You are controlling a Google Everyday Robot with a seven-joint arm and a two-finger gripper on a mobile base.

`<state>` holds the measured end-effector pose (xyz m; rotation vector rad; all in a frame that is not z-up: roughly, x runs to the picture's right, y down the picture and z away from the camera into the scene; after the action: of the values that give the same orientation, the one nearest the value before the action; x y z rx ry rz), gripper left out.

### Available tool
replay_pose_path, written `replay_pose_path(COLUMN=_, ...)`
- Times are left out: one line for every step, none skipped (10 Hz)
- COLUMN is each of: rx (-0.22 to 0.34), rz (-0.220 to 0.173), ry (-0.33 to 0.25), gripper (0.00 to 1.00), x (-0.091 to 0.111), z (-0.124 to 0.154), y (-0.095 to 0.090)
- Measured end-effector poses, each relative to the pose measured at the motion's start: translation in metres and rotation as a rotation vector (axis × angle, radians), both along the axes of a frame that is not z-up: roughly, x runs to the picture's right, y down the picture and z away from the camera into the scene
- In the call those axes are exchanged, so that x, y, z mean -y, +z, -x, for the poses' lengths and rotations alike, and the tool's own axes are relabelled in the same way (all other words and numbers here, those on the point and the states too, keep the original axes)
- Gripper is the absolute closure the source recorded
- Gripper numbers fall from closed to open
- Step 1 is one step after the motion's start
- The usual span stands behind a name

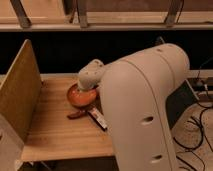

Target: Place the white sponge in the ceramic bowl

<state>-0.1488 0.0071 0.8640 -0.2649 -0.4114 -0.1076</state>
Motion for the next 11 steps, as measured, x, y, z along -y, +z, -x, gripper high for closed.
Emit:
replay_pose_path(rx=0.041, rz=-0.001, ry=0.006, gripper=1.00, x=-0.0029, z=0.0064, y=0.0039)
replay_pose_path(rx=0.066, rz=-0.002, ry=0.011, gripper=0.96, x=-0.0045, z=0.0108, y=0.0059)
replay_pose_path(rx=0.077, rz=-0.003, ry=0.014, gripper=0.94, x=-0.0049, z=0.0122, y=0.0067)
replay_pose_path(rx=0.077, rz=-0.003, ry=0.014, gripper=0.93, x=-0.0050, z=0.0125, y=0.0067)
replay_pose_path(rx=0.077, rz=-0.003, ry=0.014, gripper=0.86, x=-0.0051, z=0.0125, y=0.0068)
replay_pose_path(rx=0.077, rz=-0.003, ry=0.014, gripper=0.77, x=-0.0050, z=0.0124, y=0.0067)
replay_pose_path(rx=0.077, rz=-0.003, ry=0.014, gripper=0.66, x=-0.0050, z=0.0124, y=0.0067)
replay_pose_path(rx=0.077, rz=-0.003, ry=0.014, gripper=0.58, x=-0.0050, z=0.0124, y=0.0067)
replay_pose_path(rx=0.077, rz=-0.003, ry=0.014, gripper=0.46, x=-0.0050, z=0.0123, y=0.0068)
replay_pose_path(rx=0.077, rz=-0.003, ry=0.014, gripper=0.36, x=-0.0050, z=0.0123, y=0.0068)
replay_pose_path(rx=0.077, rz=-0.003, ry=0.014, gripper=0.28, x=-0.0051, z=0.0123, y=0.0068)
